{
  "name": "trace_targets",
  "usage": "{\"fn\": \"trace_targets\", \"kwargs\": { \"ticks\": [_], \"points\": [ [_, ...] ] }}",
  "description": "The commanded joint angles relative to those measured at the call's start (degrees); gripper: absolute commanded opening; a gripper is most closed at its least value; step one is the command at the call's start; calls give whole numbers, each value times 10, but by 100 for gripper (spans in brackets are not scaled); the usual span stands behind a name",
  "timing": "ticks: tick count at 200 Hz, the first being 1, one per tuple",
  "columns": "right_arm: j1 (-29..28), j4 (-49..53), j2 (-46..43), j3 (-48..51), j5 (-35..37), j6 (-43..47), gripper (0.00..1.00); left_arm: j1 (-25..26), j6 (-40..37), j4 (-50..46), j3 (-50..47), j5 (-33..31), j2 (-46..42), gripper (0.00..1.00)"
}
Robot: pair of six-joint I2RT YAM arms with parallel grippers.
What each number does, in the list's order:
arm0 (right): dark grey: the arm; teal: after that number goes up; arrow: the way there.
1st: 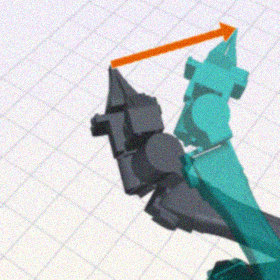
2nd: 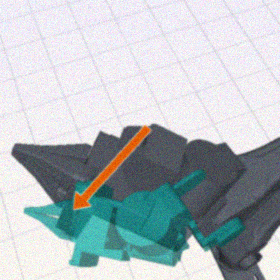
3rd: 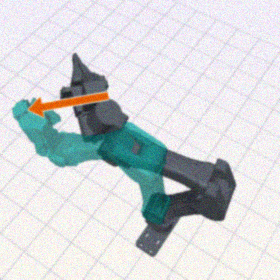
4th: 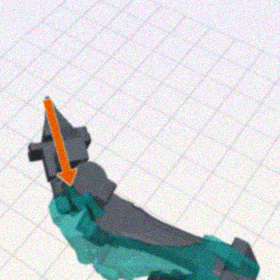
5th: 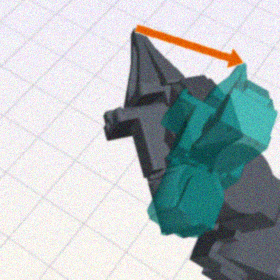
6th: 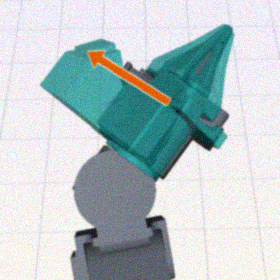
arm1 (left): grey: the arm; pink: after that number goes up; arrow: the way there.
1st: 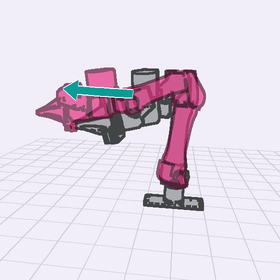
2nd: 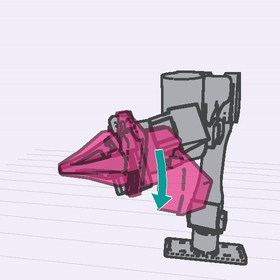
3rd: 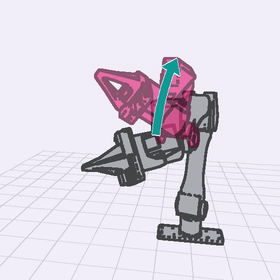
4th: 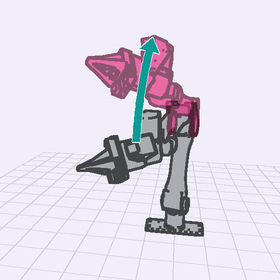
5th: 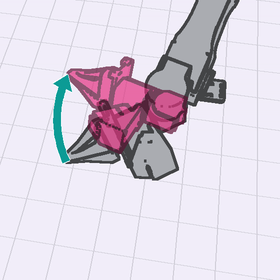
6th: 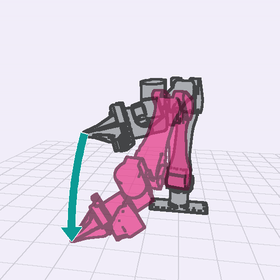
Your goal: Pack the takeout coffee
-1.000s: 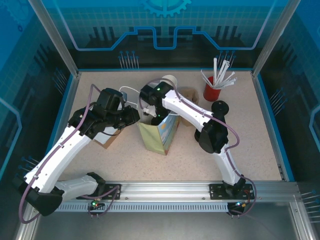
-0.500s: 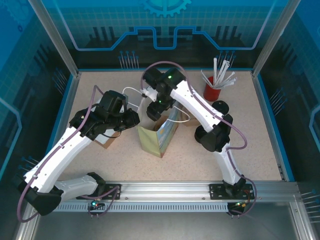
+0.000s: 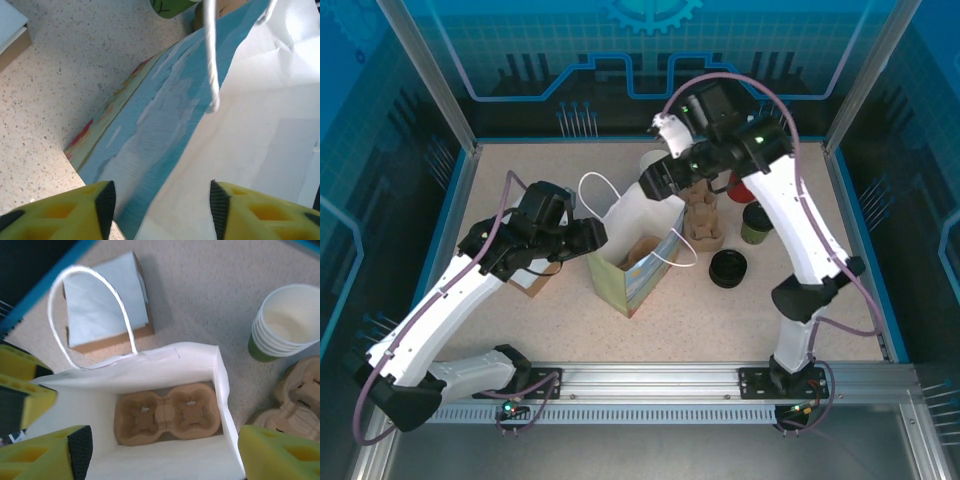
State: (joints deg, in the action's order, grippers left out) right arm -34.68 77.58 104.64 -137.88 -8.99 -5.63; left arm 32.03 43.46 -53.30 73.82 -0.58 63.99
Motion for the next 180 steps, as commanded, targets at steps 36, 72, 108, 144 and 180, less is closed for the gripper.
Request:
{"fn": "trace_targets", "kwargs": {
  "ticks": [36,72,108,144,180],
  "points": [
    [73,-98,-129,138,-22,-45,82,-2,-53,-43,66,-65,-31,74],
    [130,-163,-227,277,-33,-70,92,-11,-83,-77,124,-88,-29,77],
    [192,-217,-316,398,-43,-94,100,-19,-133,-115,190,-102,-7,77],
    [243,-218,-368,477,-39,-101,100,-20,-188,-163,283,-108,50,77],
    [274,-212,-406,540,-18,-103,100,-19,-234,-190,361,-104,113,76]
  ]
}}
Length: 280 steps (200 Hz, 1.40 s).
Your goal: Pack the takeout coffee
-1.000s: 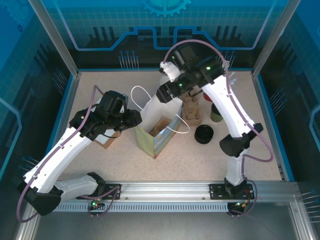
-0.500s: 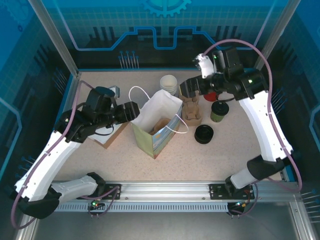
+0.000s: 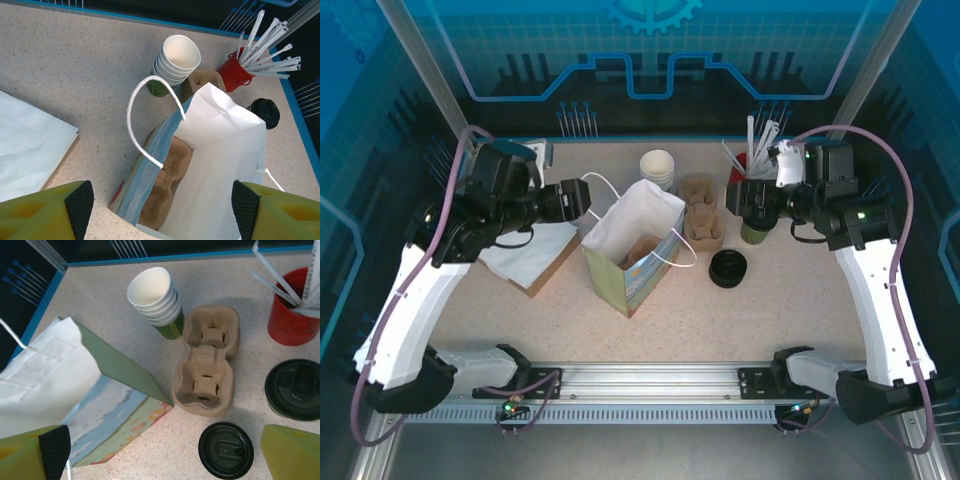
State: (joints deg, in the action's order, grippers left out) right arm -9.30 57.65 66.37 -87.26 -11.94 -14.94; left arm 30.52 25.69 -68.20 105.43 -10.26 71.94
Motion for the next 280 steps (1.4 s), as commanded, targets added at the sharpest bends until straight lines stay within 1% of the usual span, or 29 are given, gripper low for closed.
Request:
{"fn": "trace_targets", "kwargs": {
  "ticks": [1,25,48,82,137,171,248,269,280],
  "points": [
    [21,-14,-24,36,12,-10,100,-4,-57,-41,47,-7,35,77],
    [34,-14,-41,61,15,-9,100,-4,-89,-63,98,-6,78,77],
    [39,-6,-45,67,19,-3,100,-4,-115,-86,145,-6,119,77],
    [41,6,-53,70,35,6,100,-5,-153,-96,192,-3,167,78],
    [52,10,-67,90,42,13,100,-3,-206,-132,302,29,265,81],
    [52,7,-62,92,41,9,100,-3,-225,-132,310,65,307,82],
    [52,12,-62,104,39,-5,100,-2,-273,-136,340,72,403,82],
    [52,13,-64,108,39,-9,100,0,-278,-135,341,75,422,79],
    [52,12,-66,111,39,-10,100,1,-280,-137,343,75,433,75]
  ]
}}
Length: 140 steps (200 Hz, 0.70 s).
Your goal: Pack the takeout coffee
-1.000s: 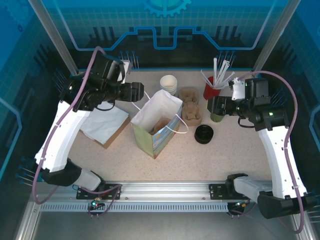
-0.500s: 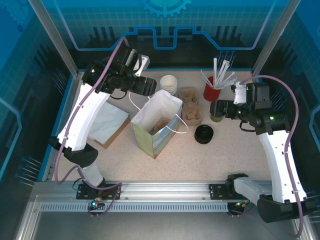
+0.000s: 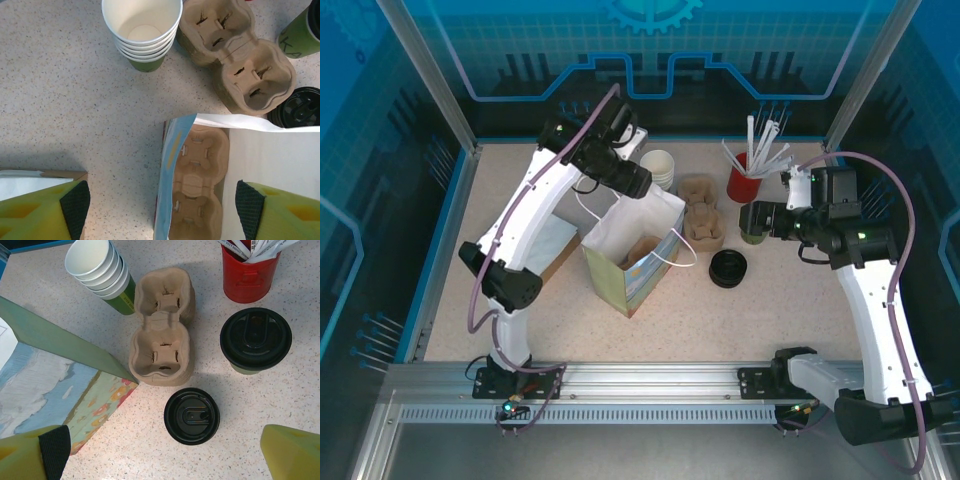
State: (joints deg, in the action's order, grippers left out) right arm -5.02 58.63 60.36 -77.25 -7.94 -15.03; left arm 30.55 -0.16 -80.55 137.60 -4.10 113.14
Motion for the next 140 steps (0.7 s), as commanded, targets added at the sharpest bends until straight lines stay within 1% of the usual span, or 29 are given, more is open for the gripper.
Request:
{"fn": "trace_targets", "kwargs": {
  "ticks": [1,21,45,69,79,91,118,140],
  "points": [
    [10,2,-6,11,-1,-9,100,1,-22,-14,22,13,22,75],
    [9,2,-7,14,-1,-10,100,3,-21,-24,34,10,37,63],
    [9,-1,-7,19,-4,-15,100,3,-9,-25,35,8,39,45],
    [10,-1,-5,21,-4,-16,100,3,14,-28,36,2,33,27],
    [10,-1,-5,21,-2,-14,100,3,29,-31,36,-1,29,21],
    [10,1,-5,20,1,-11,100,2,51,-33,35,-7,21,17],
    [11,7,-3,19,13,-3,100,-2,118,-36,34,-22,3,13],
    [14,19,3,21,30,6,100,-20,188,-41,31,-23,-13,8]
  ]
}}
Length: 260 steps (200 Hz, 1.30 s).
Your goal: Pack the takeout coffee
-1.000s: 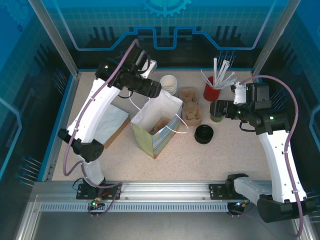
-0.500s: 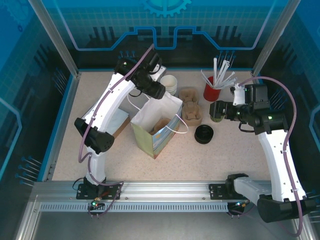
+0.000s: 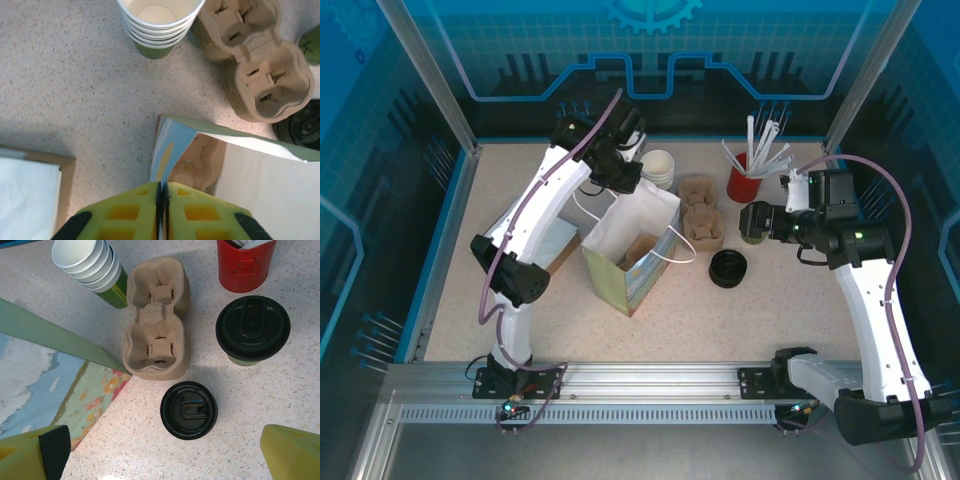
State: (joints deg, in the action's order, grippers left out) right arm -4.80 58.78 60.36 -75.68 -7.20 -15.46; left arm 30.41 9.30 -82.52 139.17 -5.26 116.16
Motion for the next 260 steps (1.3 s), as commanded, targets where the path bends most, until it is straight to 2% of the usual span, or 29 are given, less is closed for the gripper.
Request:
{"fn": "trace_targets", "kwargs": {
  "ticks": [1,29,80,125,142,161,197,220,260],
  "points": [
    [12,17,3,5,23,10,100,-19,96,-21,15,-12,-45,8],
    [18,32,17,12,41,19,100,-47,148,-6,-21,-8,-68,4],
    [34,40,33,38,56,32,100,-84,169,44,-103,16,-95,6],
    [45,56,39,52,87,59,100,-95,143,46,-101,26,-99,30],
    [49,54,34,59,87,61,100,-100,133,39,-101,12,-107,37],
    [51,49,29,66,88,60,100,-106,119,29,-101,-12,-120,50],
    [56,44,31,69,92,57,100,-122,93,23,-97,-19,-151,69],
    [68,43,31,58,78,48,100,-131,77,50,-111,-28,-188,81],
    [95,29,13,70,61,46,100,-147,63,106,-140,-31,-252,94]
  ]
}}
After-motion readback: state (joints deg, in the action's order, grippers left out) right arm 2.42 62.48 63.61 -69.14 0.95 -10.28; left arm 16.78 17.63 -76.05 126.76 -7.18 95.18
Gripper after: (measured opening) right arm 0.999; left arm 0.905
